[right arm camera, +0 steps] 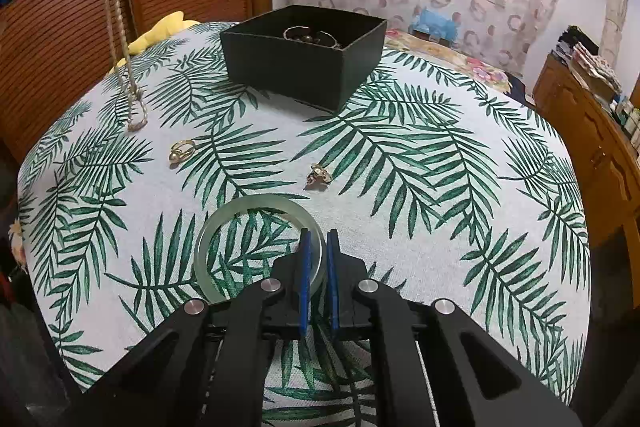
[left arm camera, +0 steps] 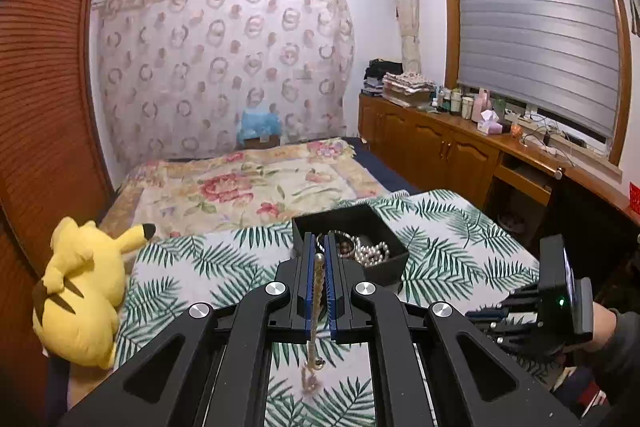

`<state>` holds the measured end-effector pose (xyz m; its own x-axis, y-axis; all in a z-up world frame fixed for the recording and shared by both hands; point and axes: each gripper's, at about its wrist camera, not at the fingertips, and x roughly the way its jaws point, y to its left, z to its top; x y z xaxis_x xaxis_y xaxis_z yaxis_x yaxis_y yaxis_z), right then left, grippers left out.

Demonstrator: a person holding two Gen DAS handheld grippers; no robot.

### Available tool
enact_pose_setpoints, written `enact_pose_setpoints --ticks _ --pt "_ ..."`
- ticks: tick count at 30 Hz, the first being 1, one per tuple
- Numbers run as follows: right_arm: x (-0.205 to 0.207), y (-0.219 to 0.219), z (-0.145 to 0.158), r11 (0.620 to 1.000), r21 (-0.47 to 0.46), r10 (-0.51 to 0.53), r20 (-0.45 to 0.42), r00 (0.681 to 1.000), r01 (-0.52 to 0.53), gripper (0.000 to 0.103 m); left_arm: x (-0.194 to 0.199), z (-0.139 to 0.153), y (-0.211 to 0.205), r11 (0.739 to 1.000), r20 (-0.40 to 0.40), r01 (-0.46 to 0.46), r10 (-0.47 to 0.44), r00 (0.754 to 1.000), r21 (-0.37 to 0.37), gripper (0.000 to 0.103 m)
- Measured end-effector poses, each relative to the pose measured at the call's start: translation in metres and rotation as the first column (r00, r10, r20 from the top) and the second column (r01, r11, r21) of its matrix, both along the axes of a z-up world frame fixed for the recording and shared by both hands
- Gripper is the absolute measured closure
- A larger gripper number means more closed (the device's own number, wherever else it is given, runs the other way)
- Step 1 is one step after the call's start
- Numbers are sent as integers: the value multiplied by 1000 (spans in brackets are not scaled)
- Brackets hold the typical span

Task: Organize jewelry
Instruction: 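Lift the pearl necklace with the left gripper and carry it over the box, then lower the pearls into the box and open the left gripper while the right grasps the jade bangle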

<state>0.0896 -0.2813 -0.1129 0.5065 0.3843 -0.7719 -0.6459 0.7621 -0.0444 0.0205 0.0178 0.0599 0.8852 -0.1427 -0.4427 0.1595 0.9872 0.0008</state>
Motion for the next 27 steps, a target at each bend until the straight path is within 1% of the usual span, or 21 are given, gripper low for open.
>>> enact_pose_setpoints --ticks 4,11,13,22,27 --pt "-3 2 6 1000 3 14 18 1000 -14 95 6 13 -3 1000 24 9 -9 1000 10 99" --pt "-2 4 29 999 37 19 71 997 -22 95 18 32 -8 1000 51 19 -20 998 24 99" --pt "3 4 36 999 46 18 84 996 -22 95 24 39 -11 999 55 27 -28 998 20 99" --pt "28 12 69 997 67 24 146 989 -35 95 50 61 -25 998 88 39 -44 995 57 99" --pt "43 15 86 995 89 26 173 985 -42 95 66 72 -29 998 109 44 -49 993 48 99"
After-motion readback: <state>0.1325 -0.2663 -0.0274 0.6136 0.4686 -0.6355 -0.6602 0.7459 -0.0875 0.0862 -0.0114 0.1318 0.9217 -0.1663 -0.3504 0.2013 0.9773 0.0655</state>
